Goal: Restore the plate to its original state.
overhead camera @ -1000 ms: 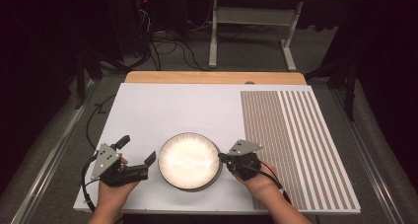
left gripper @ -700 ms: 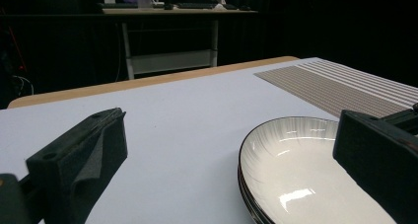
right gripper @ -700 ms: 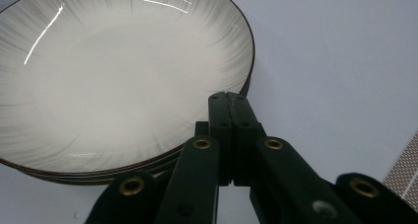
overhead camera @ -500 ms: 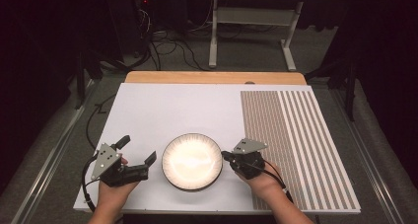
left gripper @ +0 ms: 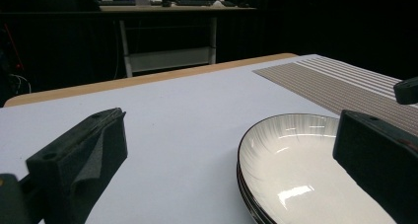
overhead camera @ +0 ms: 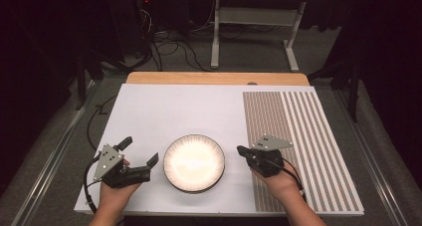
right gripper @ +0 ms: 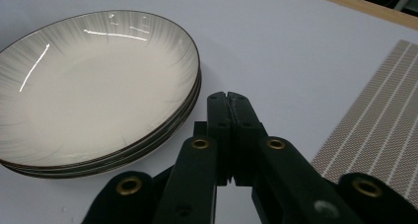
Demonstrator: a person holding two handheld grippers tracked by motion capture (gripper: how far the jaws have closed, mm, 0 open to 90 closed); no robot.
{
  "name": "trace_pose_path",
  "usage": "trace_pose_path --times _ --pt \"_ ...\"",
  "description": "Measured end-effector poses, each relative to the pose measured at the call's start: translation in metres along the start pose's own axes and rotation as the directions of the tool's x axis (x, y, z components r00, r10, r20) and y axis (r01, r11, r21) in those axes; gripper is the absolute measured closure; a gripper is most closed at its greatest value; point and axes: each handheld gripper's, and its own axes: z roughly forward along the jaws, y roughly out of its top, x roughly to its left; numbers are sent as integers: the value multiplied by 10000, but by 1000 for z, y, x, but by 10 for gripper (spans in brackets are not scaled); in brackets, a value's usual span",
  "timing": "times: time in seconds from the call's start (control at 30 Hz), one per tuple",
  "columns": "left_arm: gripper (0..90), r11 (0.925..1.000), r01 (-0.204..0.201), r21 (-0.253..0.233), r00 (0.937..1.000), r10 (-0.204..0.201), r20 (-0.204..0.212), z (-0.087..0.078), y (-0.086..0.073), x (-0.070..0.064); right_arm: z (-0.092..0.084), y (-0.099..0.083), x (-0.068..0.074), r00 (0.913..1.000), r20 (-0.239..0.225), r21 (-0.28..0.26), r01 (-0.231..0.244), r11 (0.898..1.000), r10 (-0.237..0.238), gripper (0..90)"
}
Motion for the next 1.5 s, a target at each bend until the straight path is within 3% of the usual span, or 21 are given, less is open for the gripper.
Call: trace_pose_path --times 0.13,0.5,0.7,0.73,0.8,0.87,0.97,1.0,1.03,1.07,1.13,1.23,1.5 --pt "6 10000 21 18 10000 -21 12 1 0 0 -11 -2 -7 9995 105 -177 -289 9994 291 884" --pt "6 9999 17 117 10000 -17 6 3 -2 0 -38 -9 -21 9985 251 -615 -480 9970 496 817" --pt "6 9998 -16 189 10000 16 28 4 -3 0 -55 -19 -35 9947 535 -944 -824 9921 877 659" --pt "6 9998 -20 196 10000 20 26 4 -3 0 -60 -24 -41 9934 632 -1020 -891 9908 959 576" --pt "6 9998 -18 194 10000 17 38 4 -3 0 -62 -27 -43 9926 701 -1110 -914 9896 996 533" --pt "6 9998 -3 188 10000 2 65 5 -3 0 -67 -36 -49 9898 962 -1379 -910 9863 1048 405" --pt "6 9998 -11 217 10000 9 90 5 -3 0 -71 -40 -51 9885 980 -1638 -980 9816 1150 324" --pt "6 9997 -32 226 9999 30 112 6 -3 0 -73 -42 -52 9878 1069 -2001 -898 9756 1129 227" --pt "6 9997 -32 226 9999 30 112 6 -3 0 -73 -42 -52 9878 1069 -2001 -898 9756 1129 227" --pt "6 9997 -28 223 9999 25 127 6 -3 0 -72 -44 -52 9884 1059 -2236 -827 9712 1086 158" --pt "6 9998 -16 196 9999 13 155 6 -3 0 -72 -45 -52 9884 1020 -2302 -868 9693 1128 145" --pt "6 9998 64 165 9998 -67 203 5 -3 0 -68 -47 -51 9880 1018 -2525 -875 9636 1164 7" --pt "2 9998 109 182 9996 -114 246 6 -2 1 -65 -48 -50 9876 1079 -2582 -825 9626 1136 7"
